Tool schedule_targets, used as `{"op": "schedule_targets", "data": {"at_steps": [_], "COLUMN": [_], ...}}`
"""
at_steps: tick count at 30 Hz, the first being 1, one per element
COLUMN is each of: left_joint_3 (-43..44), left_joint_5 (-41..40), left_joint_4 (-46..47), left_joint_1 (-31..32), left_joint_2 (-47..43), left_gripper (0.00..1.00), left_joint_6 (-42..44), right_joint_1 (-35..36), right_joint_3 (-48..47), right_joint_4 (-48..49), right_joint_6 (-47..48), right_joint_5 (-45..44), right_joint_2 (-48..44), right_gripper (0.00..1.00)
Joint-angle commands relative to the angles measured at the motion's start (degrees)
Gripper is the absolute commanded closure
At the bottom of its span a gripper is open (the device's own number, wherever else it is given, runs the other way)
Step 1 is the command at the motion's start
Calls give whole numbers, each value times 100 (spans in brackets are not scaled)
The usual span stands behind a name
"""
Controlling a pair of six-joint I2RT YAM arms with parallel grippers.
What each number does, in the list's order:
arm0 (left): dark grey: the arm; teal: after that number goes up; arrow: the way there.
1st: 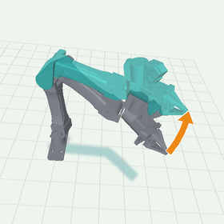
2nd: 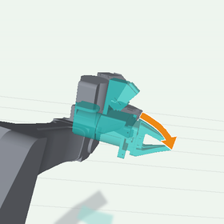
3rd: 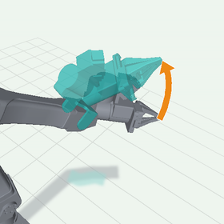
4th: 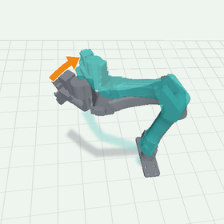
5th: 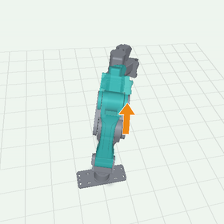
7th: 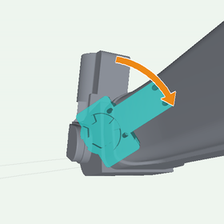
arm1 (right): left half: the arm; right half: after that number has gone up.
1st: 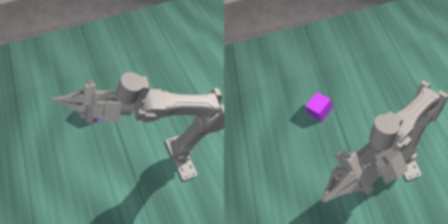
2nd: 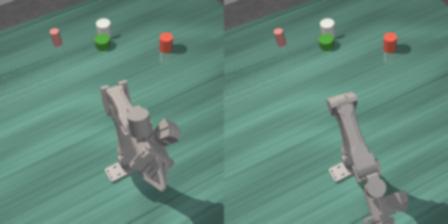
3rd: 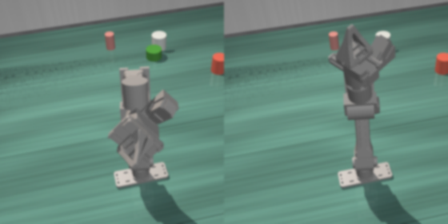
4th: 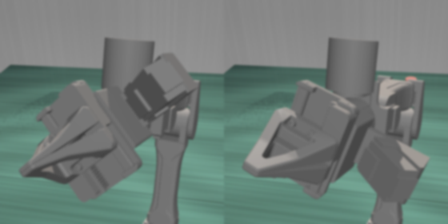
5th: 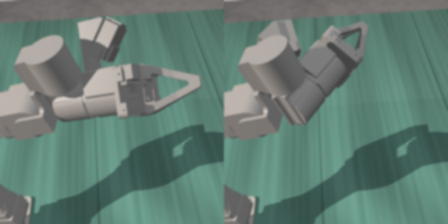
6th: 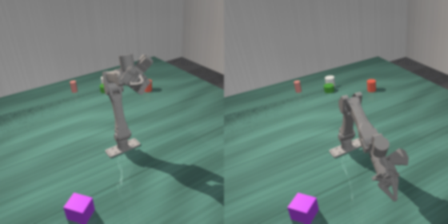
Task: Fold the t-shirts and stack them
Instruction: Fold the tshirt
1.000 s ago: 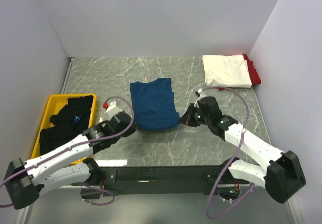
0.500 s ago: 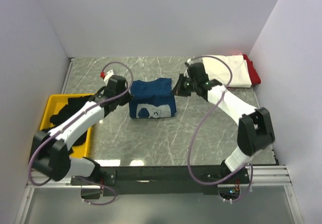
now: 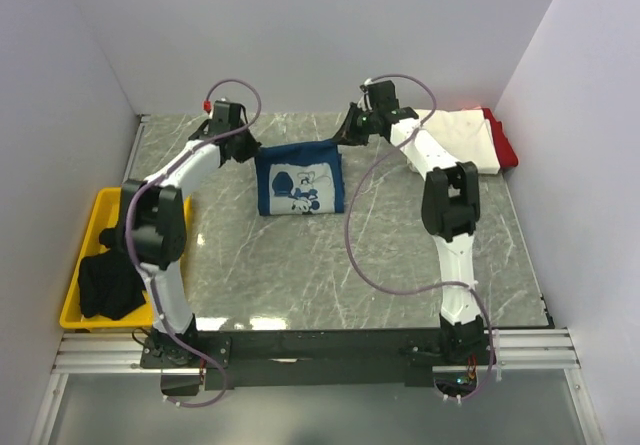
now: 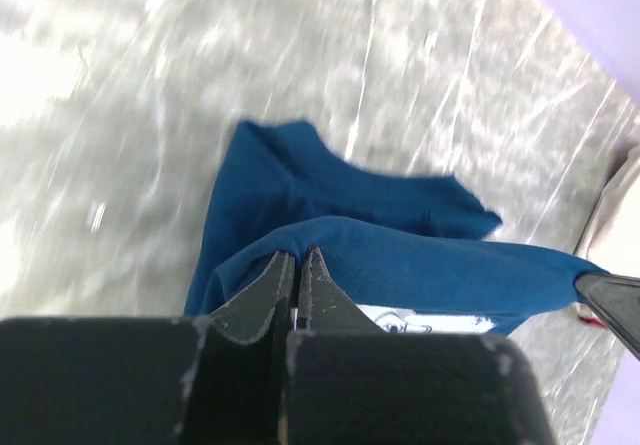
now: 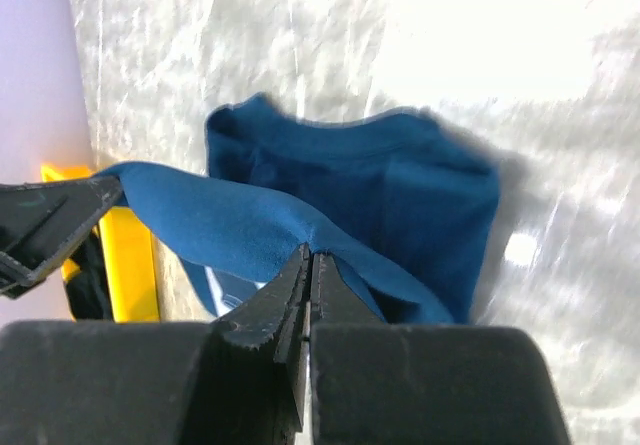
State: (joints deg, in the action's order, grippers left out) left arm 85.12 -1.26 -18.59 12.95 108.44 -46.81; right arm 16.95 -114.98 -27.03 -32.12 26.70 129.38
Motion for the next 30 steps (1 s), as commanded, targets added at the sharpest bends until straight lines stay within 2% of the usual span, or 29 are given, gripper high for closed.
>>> {"op": "schedule_targets", "data": {"at_steps": [1,2,3,4,6,7,8,9,10,13,16,19,20,22,23,25,28,30], "left_joint_3": [715,1021,1172,1295,1559,1612,1691,1709,1727,1605,1131,603,411,269,233,224,399,487], "left_joint_5": [713,993,1118,1284,1601,1628,1655,1620,1594,1524,1340,1129,1119,1145,1163,1163,1136,1171], "left_joint_4": [417,557,610,707,927,953,988,989,963,954,1111,1173,1199,1226,1191,1173,1042,1015], "left_joint_1": [-275,-328,-415,-460,-548,-565,-574,-592,-592,-609,-609,-609,-592,-566,-513,-434,-276,-179], "left_joint_2": [685,1052,1239,1528,1723,1794,1812,1795,1760,1532,1120,733,661,529,520,537,756,897], "left_gripper": [100,99,95,90,58,36,28,22,14,9,14,30,47,62,78,91,100,100], "left_joint_6": [330,356,391,418,462,479,514,549,559,567,436,287,260,190,181,207,277,295], "right_joint_1": [-236,-332,-376,-420,-561,-596,-622,-640,-640,-640,-527,-333,-280,-132,-87,53,229,317], "right_joint_3": [-1250,-1464,-1649,-1790,-1696,-1642,-1598,-1554,-1528,-1013,-254,177,256,414,441,441,301,-5], "right_joint_4": [-286,-277,-199,-93,214,285,303,251,198,250,479,514,540,611,628,628,655,602], "right_joint_6": [-136,-189,-303,-373,-541,-558,-533,-393,-322,-163,-41,153,179,206,215,215,215,232], "right_joint_5": [344,467,537,608,687,670,618,461,363,170,-110,-279,-297,-297,-305,-349,-376,-323], "right_joint_2": [839,1026,1184,1395,1467,1450,1415,1345,1292,863,336,36,-9,-71,-71,-62,51,183], "right_gripper": [100,97,91,80,65,61,57,51,49,48,48,49,50,53,55,57,57,57]}}
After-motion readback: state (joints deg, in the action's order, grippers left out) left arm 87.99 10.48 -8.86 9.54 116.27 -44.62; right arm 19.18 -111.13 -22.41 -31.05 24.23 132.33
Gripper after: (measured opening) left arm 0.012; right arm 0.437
